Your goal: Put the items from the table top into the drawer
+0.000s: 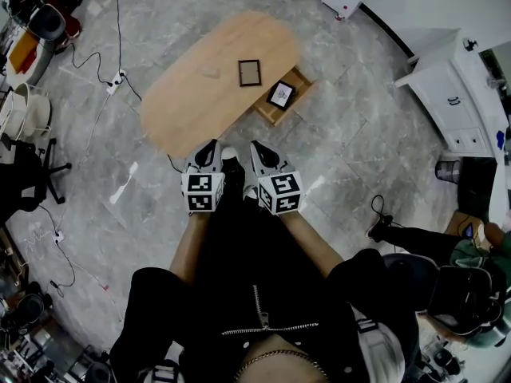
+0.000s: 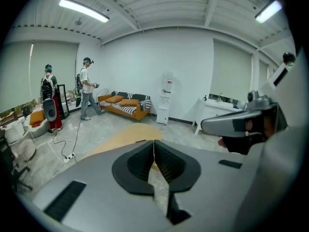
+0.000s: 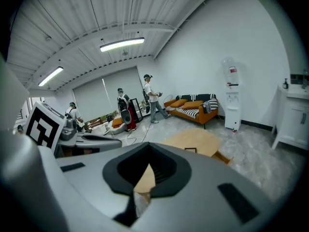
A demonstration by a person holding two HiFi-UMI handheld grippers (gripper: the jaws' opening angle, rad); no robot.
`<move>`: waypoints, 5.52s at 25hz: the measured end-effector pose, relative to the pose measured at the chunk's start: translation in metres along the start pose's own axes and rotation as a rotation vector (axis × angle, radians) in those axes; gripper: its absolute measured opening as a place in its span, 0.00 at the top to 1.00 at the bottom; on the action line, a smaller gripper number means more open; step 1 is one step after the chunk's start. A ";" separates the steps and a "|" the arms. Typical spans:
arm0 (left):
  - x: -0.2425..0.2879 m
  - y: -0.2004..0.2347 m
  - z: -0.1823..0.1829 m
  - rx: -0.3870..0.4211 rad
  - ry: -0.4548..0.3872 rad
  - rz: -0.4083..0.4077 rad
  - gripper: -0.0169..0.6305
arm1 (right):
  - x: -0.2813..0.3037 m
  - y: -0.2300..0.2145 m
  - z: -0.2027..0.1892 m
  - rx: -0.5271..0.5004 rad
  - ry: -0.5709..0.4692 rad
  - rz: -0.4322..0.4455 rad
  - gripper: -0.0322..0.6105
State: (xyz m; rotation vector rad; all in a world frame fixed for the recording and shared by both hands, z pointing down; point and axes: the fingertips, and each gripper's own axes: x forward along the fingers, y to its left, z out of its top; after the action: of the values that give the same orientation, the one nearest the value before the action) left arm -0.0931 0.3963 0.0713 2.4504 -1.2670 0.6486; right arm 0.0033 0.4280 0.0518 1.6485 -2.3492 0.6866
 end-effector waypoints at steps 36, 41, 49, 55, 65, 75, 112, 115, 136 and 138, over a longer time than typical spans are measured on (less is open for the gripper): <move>0.226 0.138 0.044 -0.106 0.140 -0.098 0.95 | 0.229 -0.111 0.080 0.088 0.116 -0.060 0.94; 0.245 0.136 0.046 -0.115 0.152 -0.077 0.95 | 0.236 -0.143 0.079 0.074 0.118 -0.099 0.94; 0.281 0.135 0.058 -0.163 0.172 0.003 0.95 | 0.255 -0.184 0.078 0.054 0.136 -0.073 0.94; 0.311 0.130 0.057 -0.148 0.166 0.009 0.95 | 0.280 -0.209 0.070 0.034 0.155 -0.051 0.94; 0.365 0.118 0.021 -0.155 0.214 -0.053 0.95 | 0.316 -0.270 0.004 0.093 0.276 -0.113 0.93; 0.400 0.116 -0.010 -0.164 0.209 -0.082 0.95 | 0.352 -0.302 -0.051 0.092 0.355 -0.141 0.93; 0.457 0.118 -0.155 -0.192 0.292 -0.152 0.95 | 0.449 -0.354 -0.215 0.095 0.534 -0.132 0.79; 0.462 0.116 -0.153 -0.196 0.291 -0.155 0.95 | 0.451 -0.358 -0.224 0.093 0.565 -0.122 0.79; 0.467 0.093 -0.144 -0.139 0.322 -0.259 0.95 | 0.426 -0.369 -0.212 0.142 0.545 -0.125 0.87; 0.469 0.089 -0.143 -0.128 0.325 -0.270 0.95 | 0.418 -0.374 -0.211 0.141 0.543 -0.132 0.87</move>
State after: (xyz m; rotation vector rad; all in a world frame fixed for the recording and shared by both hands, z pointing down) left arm 0.0356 0.0907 0.4430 2.2420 -0.8110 0.8197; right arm 0.1748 0.0752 0.5051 1.4193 -1.8291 1.1255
